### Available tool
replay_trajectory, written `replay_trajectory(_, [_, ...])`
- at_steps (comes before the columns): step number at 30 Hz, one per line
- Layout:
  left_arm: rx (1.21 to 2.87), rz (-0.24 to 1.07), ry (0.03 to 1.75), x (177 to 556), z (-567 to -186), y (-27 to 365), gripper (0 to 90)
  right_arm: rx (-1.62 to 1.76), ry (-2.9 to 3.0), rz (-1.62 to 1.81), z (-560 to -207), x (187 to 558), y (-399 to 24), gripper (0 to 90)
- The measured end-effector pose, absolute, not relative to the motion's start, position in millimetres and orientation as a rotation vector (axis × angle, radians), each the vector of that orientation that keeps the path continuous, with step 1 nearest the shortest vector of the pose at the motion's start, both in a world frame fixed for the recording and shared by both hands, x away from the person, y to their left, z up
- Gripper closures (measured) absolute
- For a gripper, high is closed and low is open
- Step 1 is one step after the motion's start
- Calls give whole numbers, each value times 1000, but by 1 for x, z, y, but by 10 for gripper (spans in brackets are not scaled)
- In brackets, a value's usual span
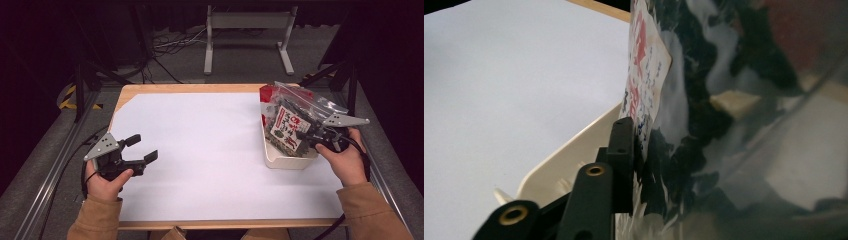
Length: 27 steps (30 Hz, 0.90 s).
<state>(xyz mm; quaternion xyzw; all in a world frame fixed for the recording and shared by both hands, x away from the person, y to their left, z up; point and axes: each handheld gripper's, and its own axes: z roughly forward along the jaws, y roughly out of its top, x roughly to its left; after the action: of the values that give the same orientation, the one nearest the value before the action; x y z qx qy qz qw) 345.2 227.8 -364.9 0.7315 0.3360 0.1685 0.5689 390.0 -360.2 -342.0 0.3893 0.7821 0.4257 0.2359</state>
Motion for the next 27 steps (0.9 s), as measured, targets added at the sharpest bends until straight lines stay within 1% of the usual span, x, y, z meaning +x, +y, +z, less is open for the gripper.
replay_trajectory(2, [1723,394,787,346,-366,227,147,1067,2108,1178,-341,388,-363,558])
replay_trajectory(5, [1734,391,785,344,-367,227,145,1121,2038,1288,-338,381,-370,420])
replay_trajectory(6, [1734,391,785,344,-367,227,144,1121,2038,1288,-338,381,-370,420])
replay_trajectory(7, [1733,393,784,343,-367,227,144,1123,2019,1289,-337,378,-373,389])
replay_trajectory(10, [1745,389,779,340,-369,227,143,1137,1974,1307,-336,369,-381,340])
replay_trajectory(12, [1753,385,775,339,-371,226,143,1137,1961,1349,-336,363,-386,323])
replay_trajectory(17, [1762,381,761,338,-373,223,143,1114,1957,1364,-335,345,-396,318])
replay_trajectory(27, [1776,361,734,333,-377,217,142,1070,2003,1366,-342,315,-393,302])
